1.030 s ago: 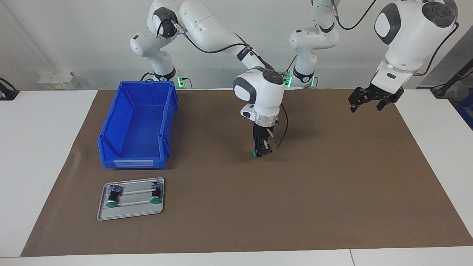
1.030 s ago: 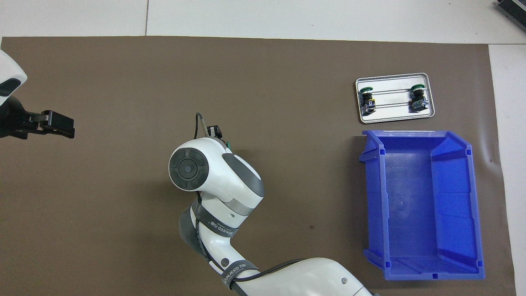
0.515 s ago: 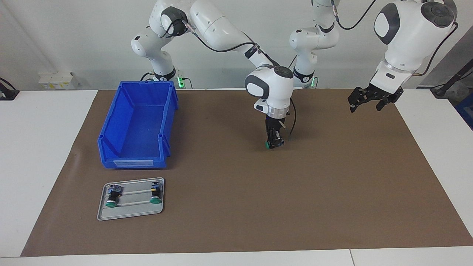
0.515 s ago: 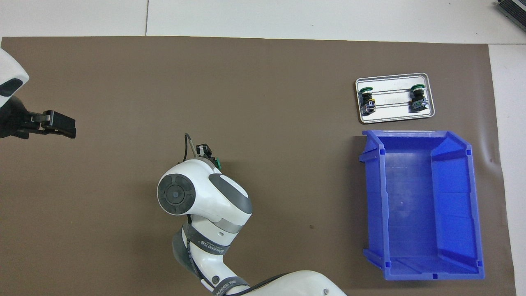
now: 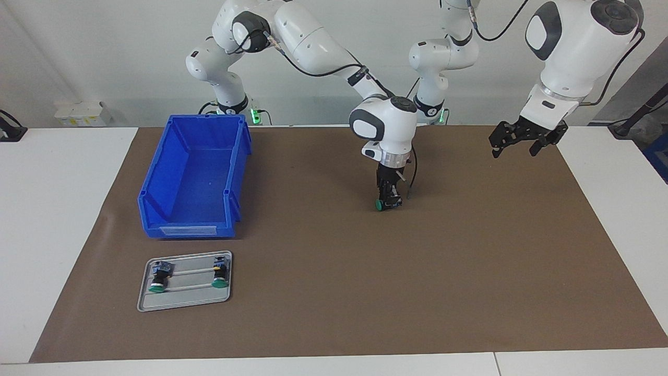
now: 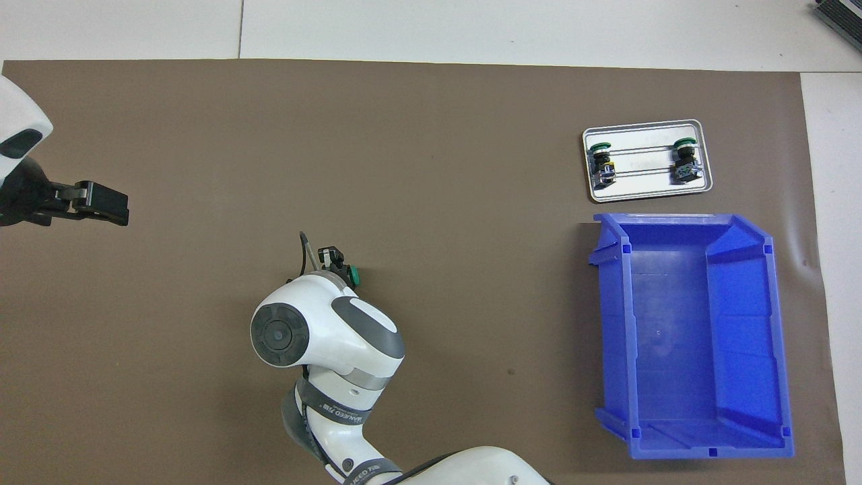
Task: Place and press button with both arms
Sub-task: 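Set the button down with the right gripper while the left gripper approaches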
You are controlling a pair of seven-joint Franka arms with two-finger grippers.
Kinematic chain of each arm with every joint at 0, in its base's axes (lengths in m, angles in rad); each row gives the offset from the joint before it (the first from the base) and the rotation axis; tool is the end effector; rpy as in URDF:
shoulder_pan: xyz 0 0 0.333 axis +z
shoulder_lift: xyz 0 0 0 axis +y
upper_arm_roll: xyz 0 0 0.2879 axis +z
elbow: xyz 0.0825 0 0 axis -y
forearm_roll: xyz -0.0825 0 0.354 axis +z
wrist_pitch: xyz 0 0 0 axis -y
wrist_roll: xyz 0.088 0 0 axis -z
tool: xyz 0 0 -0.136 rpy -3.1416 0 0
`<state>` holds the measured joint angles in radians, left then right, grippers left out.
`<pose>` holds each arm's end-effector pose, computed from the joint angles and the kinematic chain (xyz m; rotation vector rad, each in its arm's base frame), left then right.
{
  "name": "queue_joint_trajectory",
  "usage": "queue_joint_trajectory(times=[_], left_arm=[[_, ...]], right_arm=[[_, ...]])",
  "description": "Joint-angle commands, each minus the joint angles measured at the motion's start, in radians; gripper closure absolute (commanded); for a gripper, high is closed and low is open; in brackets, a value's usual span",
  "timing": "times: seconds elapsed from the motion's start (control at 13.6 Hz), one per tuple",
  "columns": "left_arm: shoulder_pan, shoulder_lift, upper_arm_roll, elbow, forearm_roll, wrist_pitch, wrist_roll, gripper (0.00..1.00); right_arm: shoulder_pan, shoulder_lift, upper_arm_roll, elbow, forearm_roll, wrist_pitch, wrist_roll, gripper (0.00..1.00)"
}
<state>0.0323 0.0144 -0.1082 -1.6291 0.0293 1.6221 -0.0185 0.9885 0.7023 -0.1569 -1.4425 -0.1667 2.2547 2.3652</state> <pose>0.5295 -0.0361 0.5385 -3.1114 0.0922 0.0311 0.4608 0.5195 0.2570 -2.3018 1.9244 -0.3480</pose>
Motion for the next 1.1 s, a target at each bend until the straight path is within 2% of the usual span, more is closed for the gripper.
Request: queue_joint_trajectory(times=[0.0,0.15,0.29,0.59,0.74,0.96,1.03], left_arm=[[-0.012,-0.016,-0.002,-0.023,-0.011,0.056,0.017,0.00],[-0.047,-0.019,-0.004,-0.046,-0.014,0.114,0.086,0.00],[-0.071,-0.042,-0.005,-0.107,-0.067,0.188,0.164,0.00],[-0.087,-0.073,-0.007,-0.182,-0.126,0.240,0.432,0.00],[-0.109,-0.088,-0.007,-0.218,-0.126,0.260,0.579,0.00],[-0.159,-0.100,-0.007,-0.287,-0.126,0.353,0.702,0.00],[-0.178,-0.102,-0.007,-0.314,-0.126,0.384,0.754,0.00]], right_arm=[[-0.007,-0.006,0.004,0.027,-0.013,-0.020,-0.004,0.00],[-0.017,-0.073,0.004,0.017,-0.010,-0.030,-0.033,0.00],[-0.056,-0.145,0.005,-0.005,-0.005,-0.043,-0.104,0.00],[-0.171,-0.341,0.005,-0.131,0.007,-0.047,-0.376,0.00],[-0.246,-0.441,0.005,-0.205,0.007,-0.069,-0.581,0.00],[-0.384,-0.562,0.005,-0.259,0.015,-0.156,-0.957,0.00],[-0.443,-0.598,0.005,-0.271,0.053,-0.179,-1.085,0.00]])
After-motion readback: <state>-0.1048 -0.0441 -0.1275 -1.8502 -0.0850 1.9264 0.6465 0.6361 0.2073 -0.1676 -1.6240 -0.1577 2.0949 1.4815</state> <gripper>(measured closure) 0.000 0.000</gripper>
